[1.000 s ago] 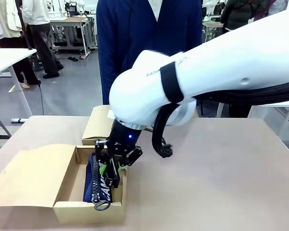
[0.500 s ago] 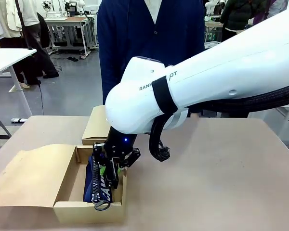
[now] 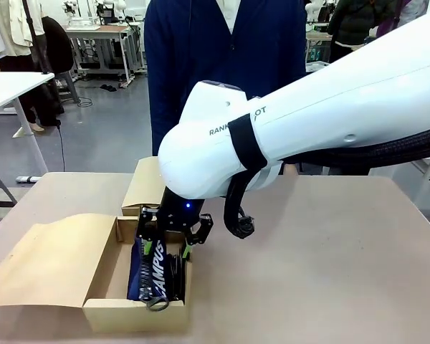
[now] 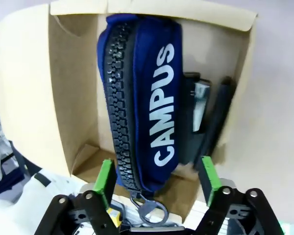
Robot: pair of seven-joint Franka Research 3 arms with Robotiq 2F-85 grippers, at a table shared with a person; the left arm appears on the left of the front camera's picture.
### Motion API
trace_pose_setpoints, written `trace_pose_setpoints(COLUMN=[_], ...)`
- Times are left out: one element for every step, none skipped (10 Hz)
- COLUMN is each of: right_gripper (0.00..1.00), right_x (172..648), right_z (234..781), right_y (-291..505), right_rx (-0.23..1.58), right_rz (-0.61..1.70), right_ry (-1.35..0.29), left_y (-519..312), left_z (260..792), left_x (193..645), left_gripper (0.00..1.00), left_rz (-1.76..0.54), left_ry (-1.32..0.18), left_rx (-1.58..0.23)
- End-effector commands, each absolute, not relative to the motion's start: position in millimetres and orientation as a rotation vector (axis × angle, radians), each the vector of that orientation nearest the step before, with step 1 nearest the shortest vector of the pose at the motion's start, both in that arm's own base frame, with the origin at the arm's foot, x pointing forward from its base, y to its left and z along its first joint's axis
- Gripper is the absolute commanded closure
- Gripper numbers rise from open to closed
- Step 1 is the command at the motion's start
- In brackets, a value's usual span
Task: Place items inside the box.
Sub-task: Pick up a Pencil pouch or Stapler and place it inside the Mailer Box closest to the robot.
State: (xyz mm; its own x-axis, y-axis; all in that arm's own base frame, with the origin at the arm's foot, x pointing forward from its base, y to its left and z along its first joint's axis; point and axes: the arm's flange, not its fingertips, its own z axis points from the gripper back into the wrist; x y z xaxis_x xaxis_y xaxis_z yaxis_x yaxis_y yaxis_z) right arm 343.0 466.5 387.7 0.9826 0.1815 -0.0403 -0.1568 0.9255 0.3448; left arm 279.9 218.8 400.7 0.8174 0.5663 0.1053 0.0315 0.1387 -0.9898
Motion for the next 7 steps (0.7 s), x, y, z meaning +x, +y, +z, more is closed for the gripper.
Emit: trace_pose_setpoints(right_gripper=[0.0, 0.0, 0.0, 0.0, 0.0, 0.0, 0.0], right_x=[336, 336, 335, 334, 334, 339, 346], right_z=[388, 388, 389, 390, 393, 410, 431], right_y=[460, 456, 454, 452, 447, 423, 383], right_rx=[0.35, 0.353, 0.358, 0.361, 0.348, 0.31, 0.308], right_rz=[0.143, 0.144, 0.148, 0.157, 0.165, 0.175, 0.196], right_ry=[0.022, 0.026, 0.028, 0.028, 0.022, 0.087, 0.199], left_y=[215, 215, 215, 215, 215, 215, 215], left_z=[401, 401, 401, 401, 401, 401, 401], left_x=[276, 276, 276, 276, 276, 276, 276], left_gripper=[0.0, 0.0, 0.0, 0.0, 0.0, 0.0, 0.0], left_rz=[0.399, 0.399, 0.399, 0.399, 0.399, 0.399, 0.399], left_ry=[-0.548, -0.548, -0.548, -0.548, -0.548, -0.548, -0.548], left_rx=[-1.402, -1.402, -1.402, -1.402, -1.402, -1.402, -1.402])
